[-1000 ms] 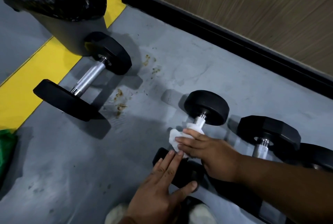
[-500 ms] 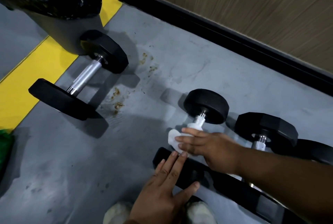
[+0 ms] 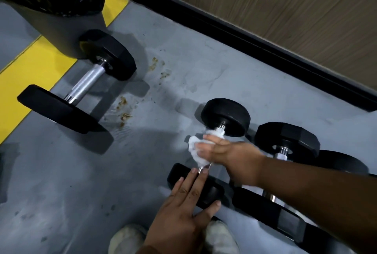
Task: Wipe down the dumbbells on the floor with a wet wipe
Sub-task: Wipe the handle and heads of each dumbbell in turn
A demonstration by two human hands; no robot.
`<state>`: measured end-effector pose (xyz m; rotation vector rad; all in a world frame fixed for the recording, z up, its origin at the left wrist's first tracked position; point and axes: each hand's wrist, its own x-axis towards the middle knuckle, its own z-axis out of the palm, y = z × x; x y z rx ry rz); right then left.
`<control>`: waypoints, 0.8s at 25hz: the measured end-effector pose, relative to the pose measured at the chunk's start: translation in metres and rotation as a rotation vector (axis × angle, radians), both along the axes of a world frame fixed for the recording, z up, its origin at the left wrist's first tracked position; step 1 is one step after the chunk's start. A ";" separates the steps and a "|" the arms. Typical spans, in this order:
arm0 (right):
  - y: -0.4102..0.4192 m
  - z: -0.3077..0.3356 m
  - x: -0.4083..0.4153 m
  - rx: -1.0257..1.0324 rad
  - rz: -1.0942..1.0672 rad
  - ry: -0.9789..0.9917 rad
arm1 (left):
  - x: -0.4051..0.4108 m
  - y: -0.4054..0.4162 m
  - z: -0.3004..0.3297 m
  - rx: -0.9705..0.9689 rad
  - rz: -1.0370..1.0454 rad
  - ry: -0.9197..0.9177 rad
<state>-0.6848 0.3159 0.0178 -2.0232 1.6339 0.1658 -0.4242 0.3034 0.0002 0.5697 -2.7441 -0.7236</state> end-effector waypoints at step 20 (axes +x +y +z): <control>-0.009 0.042 0.021 0.293 0.145 0.129 | 0.005 0.002 -0.008 0.009 -0.013 0.185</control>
